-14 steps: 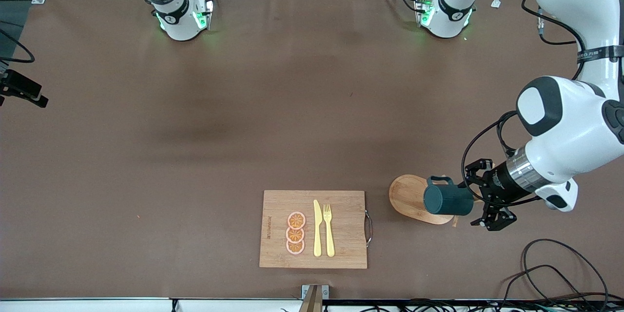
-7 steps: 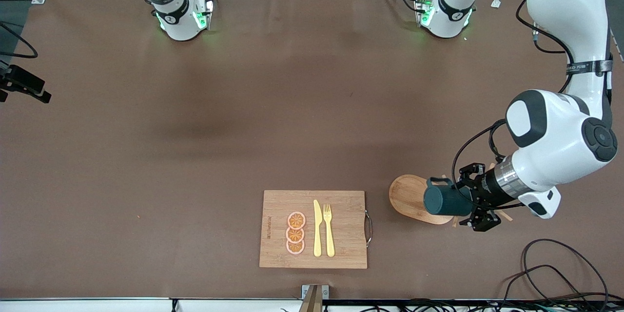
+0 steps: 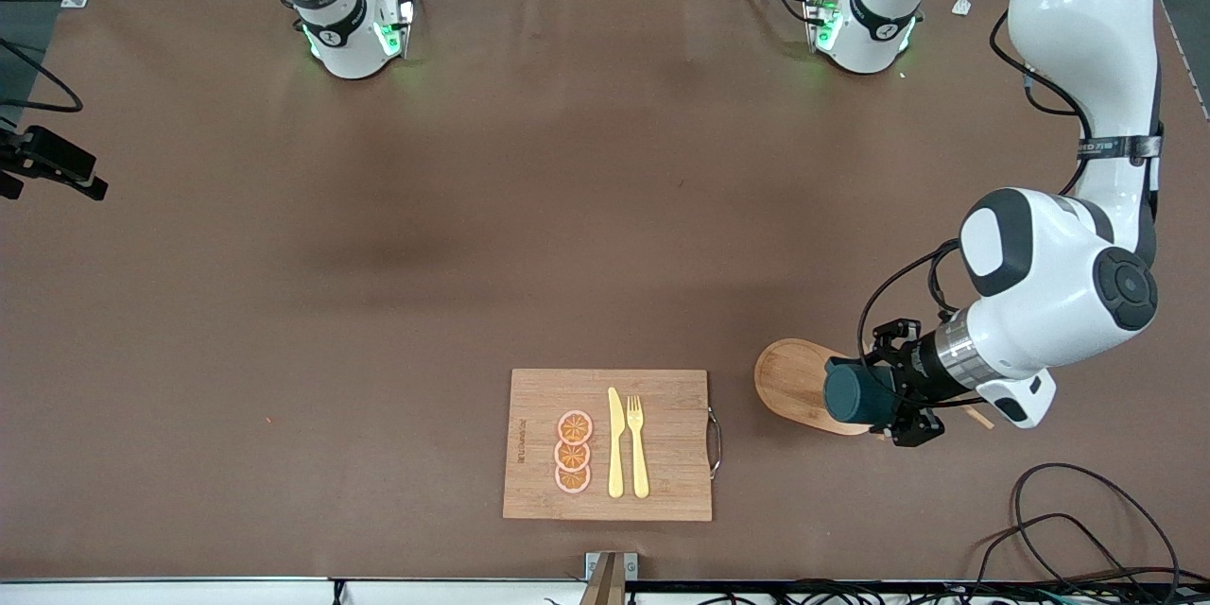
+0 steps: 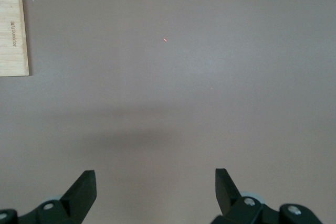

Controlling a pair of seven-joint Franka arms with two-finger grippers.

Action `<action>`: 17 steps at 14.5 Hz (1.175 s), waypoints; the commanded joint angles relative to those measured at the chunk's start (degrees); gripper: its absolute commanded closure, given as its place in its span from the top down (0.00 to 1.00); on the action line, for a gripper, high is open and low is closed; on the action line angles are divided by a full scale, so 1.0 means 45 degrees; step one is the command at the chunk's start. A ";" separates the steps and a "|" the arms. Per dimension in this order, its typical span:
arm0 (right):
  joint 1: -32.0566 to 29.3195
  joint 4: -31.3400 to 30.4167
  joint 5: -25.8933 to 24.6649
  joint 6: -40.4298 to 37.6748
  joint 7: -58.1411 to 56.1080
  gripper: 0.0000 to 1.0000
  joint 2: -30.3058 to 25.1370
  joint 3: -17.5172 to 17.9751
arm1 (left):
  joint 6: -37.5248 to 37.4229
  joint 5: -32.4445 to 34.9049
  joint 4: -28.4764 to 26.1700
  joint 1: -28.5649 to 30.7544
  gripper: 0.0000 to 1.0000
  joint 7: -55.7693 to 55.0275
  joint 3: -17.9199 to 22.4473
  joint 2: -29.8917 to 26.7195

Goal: Transfer cup from left to right arm and place
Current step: 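Lower the open left gripper around the teal mug's rim, then close the left gripper on the mug rim and lift it off the stand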

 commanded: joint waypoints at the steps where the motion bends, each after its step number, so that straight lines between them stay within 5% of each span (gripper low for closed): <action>1: 0.0074 -0.0416 0.0053 0.0190 0.0173 1.00 -0.0409 -0.0011 | -0.0070 -0.0237 0.0268 0.0012 0.84 0.0236 -0.0049 0.0242; 4: 0.0055 -0.0436 0.0053 0.0152 0.0173 1.00 -0.0409 -0.0031 | -0.0089 -0.0237 0.0287 0.0032 0.60 0.0159 -0.0243 0.0224; 9: 0.0249 -0.0455 0.0034 0.0151 0.0153 1.00 -0.0428 -0.0148 | -0.0497 -0.0218 0.0306 0.0032 0.59 0.0080 -0.0790 -0.0361; 14: 0.1460 -0.0436 0.0034 0.0093 0.0153 1.00 -0.0409 -0.1495 | -0.1457 -0.0023 0.0326 -0.0026 0.59 0.0021 -0.1979 -0.0792; 17: 0.1364 -0.0436 0.0034 0.0093 0.0134 1.00 -0.0409 -0.1496 | -0.1302 0.1126 0.0404 -0.1486 0.59 0.0099 -0.2217 -0.0578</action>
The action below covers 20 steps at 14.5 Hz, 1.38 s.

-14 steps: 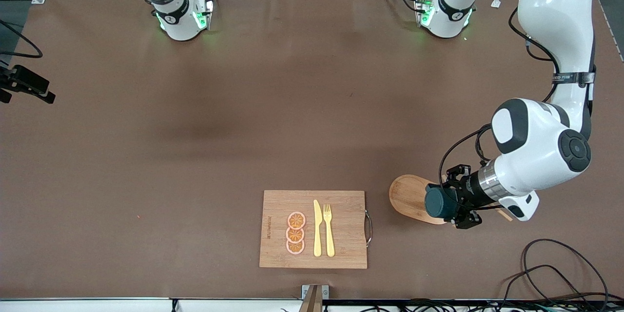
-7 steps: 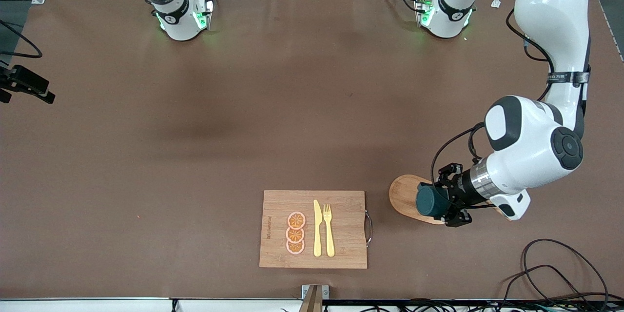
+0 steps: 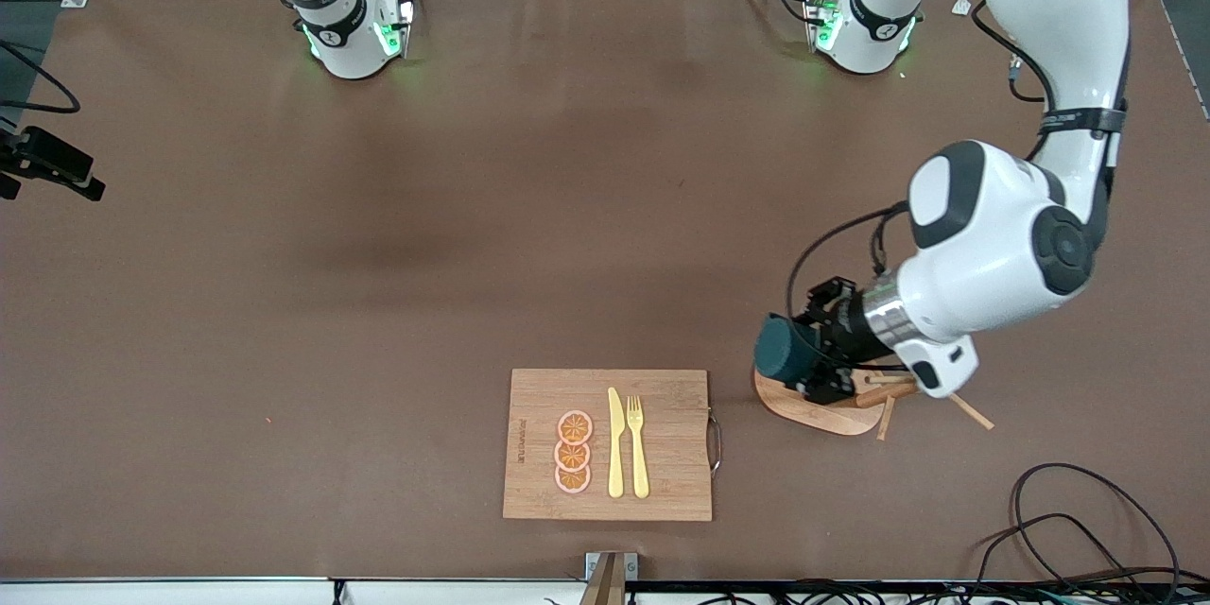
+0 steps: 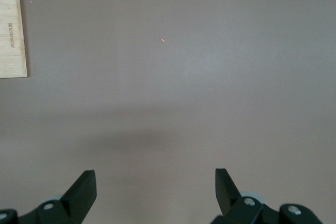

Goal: Transfer cup from left to right arm and place
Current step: 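Carry the teal mug with the left gripper toward the table's middle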

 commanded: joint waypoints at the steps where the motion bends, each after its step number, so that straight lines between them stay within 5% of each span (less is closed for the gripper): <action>1: 0.0155 -0.0372 0.0034 0.0052 0.0132 1.00 -0.0383 -0.0196 | 0.0190 0.0908 0.0154 -0.1588 0.59 0.0114 0.0139 0.0328; 7: -0.0216 -0.0314 0.0053 0.0013 0.0132 1.00 -0.0363 -0.0137 | 0.1323 0.5881 0.0253 -0.5279 0.58 -0.0255 0.0470 0.1989; 14: -0.0216 -0.0274 0.0014 -0.0006 0.0112 1.00 -0.0363 -0.0137 | 0.1442 1.4706 0.0194 -0.8056 0.58 -0.1623 0.0686 0.3532; 20: -0.0158 -0.0274 0.0014 -0.0065 0.0151 1.00 -0.0363 -0.0157 | 0.1383 2.2909 0.0175 -0.9172 0.56 -0.6697 0.0686 0.5153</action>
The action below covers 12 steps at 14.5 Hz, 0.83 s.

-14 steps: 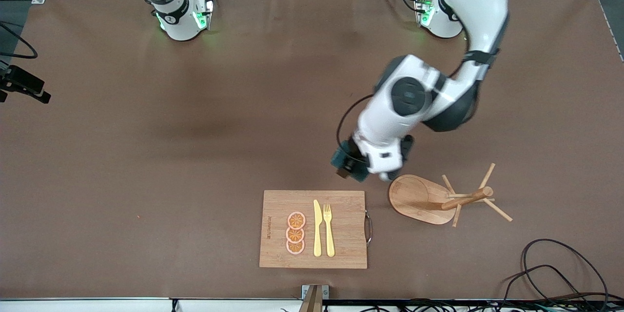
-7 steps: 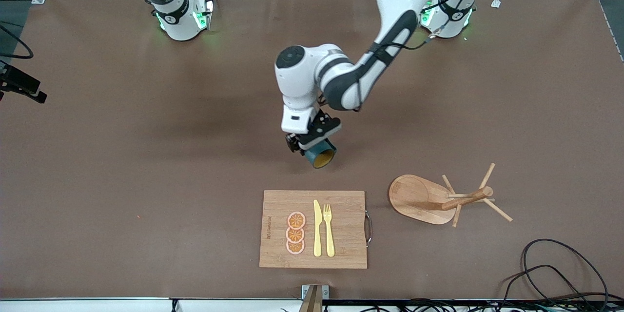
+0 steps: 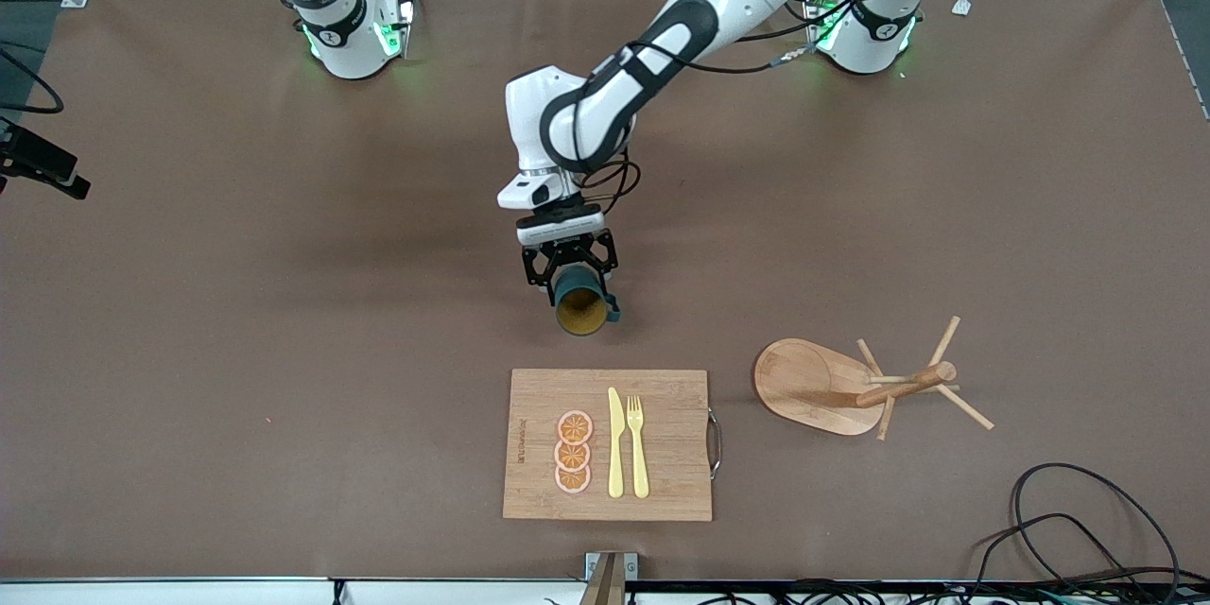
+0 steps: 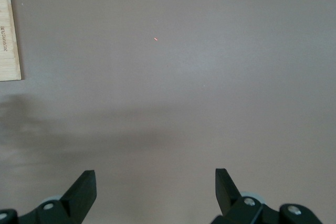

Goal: Transfer cup from left to right arm and place
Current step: 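Carry the teal mug with the left gripper toward the table's middle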

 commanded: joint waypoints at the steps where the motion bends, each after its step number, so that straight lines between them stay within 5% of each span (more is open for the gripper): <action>1: -0.0065 -0.0275 0.0015 0.0021 0.0144 1.00 -0.0334 0.0053 | 0.0006 0.3379 0.0235 -0.0351 0.55 -0.1386 0.0170 0.0845; 6: -0.0085 -0.0275 0.0034 0.0119 0.0124 1.00 -0.0314 0.0033 | -0.0364 0.6224 0.0197 -0.0409 0.57 -0.2171 0.0190 0.1766; 8: -0.0085 -0.0275 0.0034 0.0100 0.0124 1.00 -0.0314 0.0033 | -0.0637 0.6264 0.0158 -0.0545 0.70 -0.2442 0.0170 0.1884; 10: -0.0085 -0.0275 0.0034 0.0080 0.0124 1.00 -0.0295 0.0033 | -0.0949 0.6284 -0.0308 -0.0740 0.99 -0.3571 0.0189 0.1884; 12: -0.0047 -0.0275 -0.0043 -0.0036 0.0124 1.00 -0.0295 0.0033 | -0.1534 0.6206 -0.0817 -0.1072 1.00 -0.4121 0.0151 0.1884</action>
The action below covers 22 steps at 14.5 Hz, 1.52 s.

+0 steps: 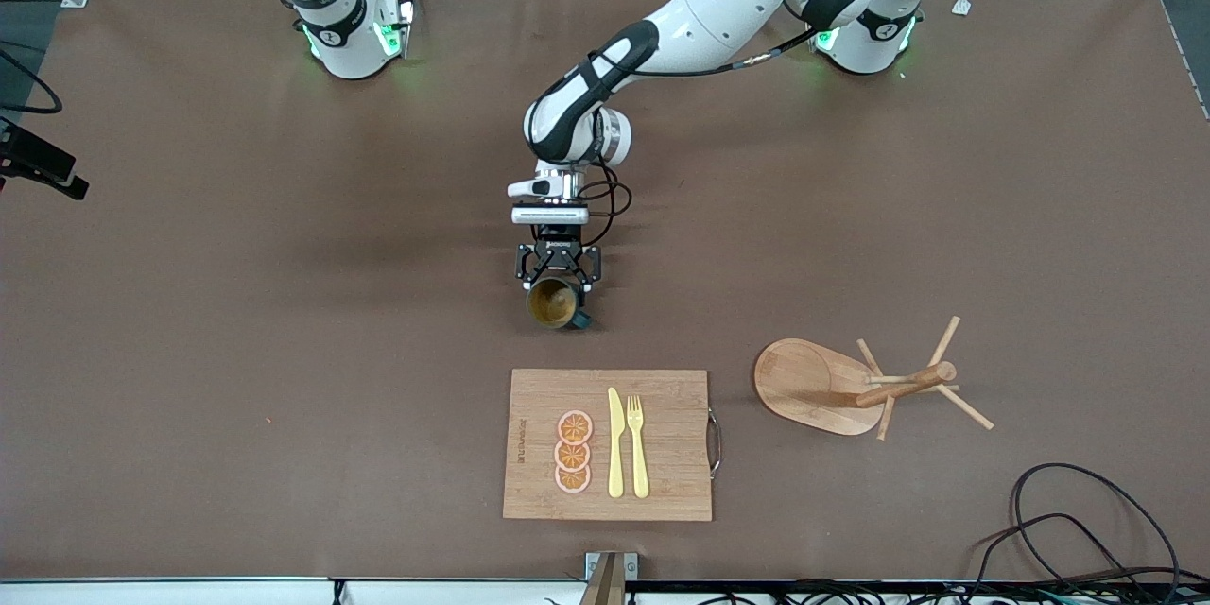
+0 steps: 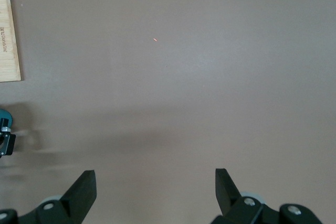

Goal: Transfer cup from left to right arm and place
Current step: 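Set the mug down upright and open the left gripper, then raise the left gripper away while the right gripper reaches the mug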

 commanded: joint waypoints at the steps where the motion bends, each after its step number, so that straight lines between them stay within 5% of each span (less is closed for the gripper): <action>1: 0.0000 -0.0274 -0.0044 -0.0086 0.0259 1.00 -0.0256 0.0056 | -0.0872 0.0004 -0.0682 -0.0705 1.00 -0.1196 -0.0047 -0.0107; 3: 0.0097 -0.0294 -0.0044 -0.0067 0.0299 1.00 -0.0197 0.0114 | -0.1107 -0.1414 -0.0685 -0.1271 1.00 -0.1940 -0.0300 -0.0302; 8: 0.1365 -0.0313 0.0054 0.0069 0.3556 1.00 0.0348 0.0134 | -0.1966 -0.7717 -0.0568 -0.1646 1.00 -0.1377 -0.1451 -0.2642; 13: 0.1816 -0.0294 0.1148 0.0382 0.4947 1.00 0.1188 0.0134 | -0.2823 -1.4716 -0.0586 -0.1043 1.00 0.2523 -0.1435 -0.6176; 16: 0.2342 -0.0313 0.1129 0.0830 0.5258 1.00 0.1696 0.0134 | -0.4114 -1.6360 -0.0587 0.0515 1.00 0.4847 -0.1455 -0.7681; 22: 0.4566 -0.0275 0.1167 0.2078 0.9275 1.00 0.3003 0.0153 | -0.4155 -1.9390 -0.0586 0.5865 1.00 1.0449 -0.1513 -0.9832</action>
